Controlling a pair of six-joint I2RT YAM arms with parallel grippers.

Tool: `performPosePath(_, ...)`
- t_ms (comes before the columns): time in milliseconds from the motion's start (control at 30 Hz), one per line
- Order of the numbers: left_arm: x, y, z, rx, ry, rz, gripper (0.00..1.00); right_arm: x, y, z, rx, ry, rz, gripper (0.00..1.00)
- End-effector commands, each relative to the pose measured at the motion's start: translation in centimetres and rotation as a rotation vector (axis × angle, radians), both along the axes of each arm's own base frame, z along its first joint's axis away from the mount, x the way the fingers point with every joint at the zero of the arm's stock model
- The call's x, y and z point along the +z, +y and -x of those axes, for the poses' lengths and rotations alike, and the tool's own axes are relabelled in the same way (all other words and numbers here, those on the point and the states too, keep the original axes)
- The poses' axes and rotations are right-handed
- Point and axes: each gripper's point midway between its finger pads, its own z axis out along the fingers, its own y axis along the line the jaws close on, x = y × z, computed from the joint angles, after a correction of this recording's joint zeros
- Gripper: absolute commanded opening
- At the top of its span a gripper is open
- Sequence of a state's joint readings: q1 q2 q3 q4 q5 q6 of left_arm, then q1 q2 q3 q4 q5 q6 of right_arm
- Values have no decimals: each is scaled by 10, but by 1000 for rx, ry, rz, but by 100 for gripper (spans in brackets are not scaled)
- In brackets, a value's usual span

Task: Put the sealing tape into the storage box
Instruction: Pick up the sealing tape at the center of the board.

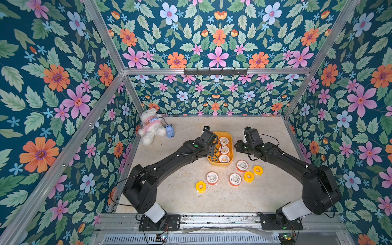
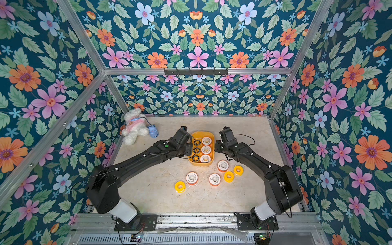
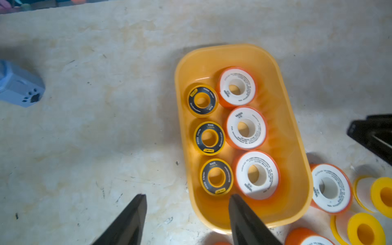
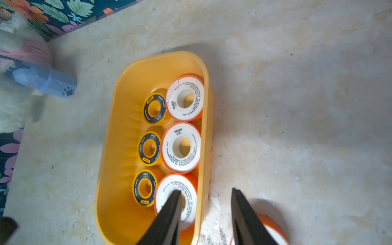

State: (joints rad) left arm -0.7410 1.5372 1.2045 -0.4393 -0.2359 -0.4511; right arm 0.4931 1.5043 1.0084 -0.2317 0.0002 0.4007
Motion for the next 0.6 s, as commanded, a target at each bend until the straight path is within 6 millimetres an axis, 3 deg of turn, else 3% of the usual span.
performPosePath(0, 14, 17, -9, 84, -49, 158, 67, -5, -9, 14, 18, 11, 39, 44)
performPosePath(100, 13, 42, -9, 134, -35, 259, 67, -13, -11, 29, 41, 25, 48, 46)
performPosePath(267, 6, 68, -4, 191, -28, 273, 67, -35, -6, 51, 84, 80, 77, 47)
performPosePath(567, -1, 78, -1, 212, -14, 267, 67, -68, -2, 69, 108, 159, 132, 48)
